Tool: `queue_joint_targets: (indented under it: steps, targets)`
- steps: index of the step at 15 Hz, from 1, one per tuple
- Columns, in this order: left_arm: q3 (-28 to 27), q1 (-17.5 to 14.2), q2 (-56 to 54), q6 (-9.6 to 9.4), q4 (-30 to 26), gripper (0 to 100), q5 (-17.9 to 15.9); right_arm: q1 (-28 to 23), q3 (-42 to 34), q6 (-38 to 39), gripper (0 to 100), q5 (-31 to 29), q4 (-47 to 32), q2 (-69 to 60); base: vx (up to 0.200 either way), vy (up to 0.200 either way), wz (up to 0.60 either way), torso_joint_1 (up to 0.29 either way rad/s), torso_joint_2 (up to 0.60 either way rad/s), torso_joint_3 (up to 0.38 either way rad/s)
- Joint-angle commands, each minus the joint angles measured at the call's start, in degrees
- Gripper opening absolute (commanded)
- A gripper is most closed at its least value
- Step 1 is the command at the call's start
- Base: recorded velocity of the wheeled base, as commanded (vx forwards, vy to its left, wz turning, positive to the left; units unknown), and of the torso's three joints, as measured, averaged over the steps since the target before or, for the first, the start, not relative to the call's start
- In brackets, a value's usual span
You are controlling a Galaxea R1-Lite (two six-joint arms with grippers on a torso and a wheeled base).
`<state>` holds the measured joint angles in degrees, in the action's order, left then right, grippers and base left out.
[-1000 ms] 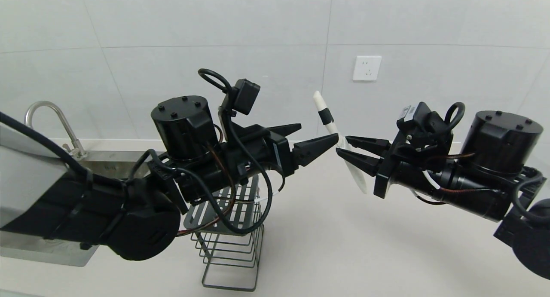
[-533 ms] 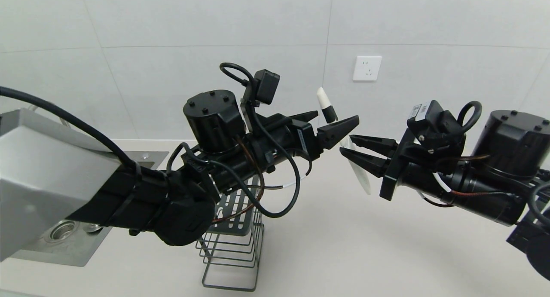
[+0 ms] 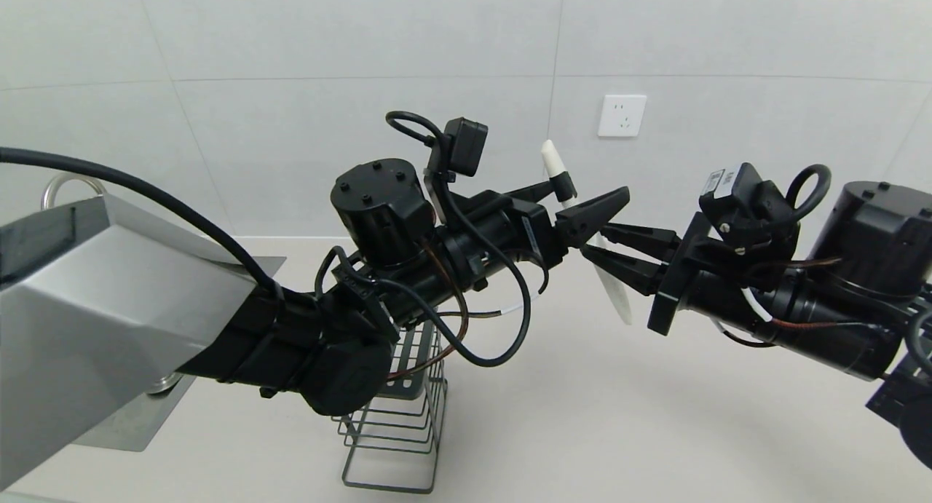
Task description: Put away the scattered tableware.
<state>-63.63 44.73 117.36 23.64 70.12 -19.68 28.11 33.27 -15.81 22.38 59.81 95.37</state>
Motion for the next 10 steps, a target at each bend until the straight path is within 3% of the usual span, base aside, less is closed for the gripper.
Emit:
queue_joint_targets:
  steps: [1,2,7,8,9,10]
  targets:
    - [-1.23,0.01,0.5,0.27,0.19,100,0.08,0.01,0.22,-0.1,0,0.03,0.05,-0.01,0.0,0.0,0.0,0.0,0.0,0.0]
    - [-2.28,0.01,0.85,0.27,0.81,0,0.08,0.01,0.22,-0.01,0,0.03,0.13,-0.01,0.0,0.0,0.0,0.0,0.0,0.0]
    - [-2.81,0.1,1.65,0.27,2.83,0,0.52,-0.07,1.45,-0.01,0,0.03,0.31,-0.18,0.0,0.0,0.0,0.0,0.0,0.0]
    - [-3.16,0.71,2.44,0.27,5.91,0,2.45,-0.25,1.89,-0.18,0,0.21,0.31,-0.09,0.0,0.0,0.0,0.0,0.0,0.0]
    - [-3.07,0.89,2.44,0.27,6.34,0,2.8,-0.25,1.8,-0.18,100,0.38,0.31,-0.09,0.0,0.0,0.0,0.0,0.0,0.0]
    - [-2.99,1.15,2.35,0.18,6.43,0,2.8,0.1,1.8,-0.1,100,0.38,0.31,-0.09,0.0,0.0,0.0,0.0,0.0,0.0]
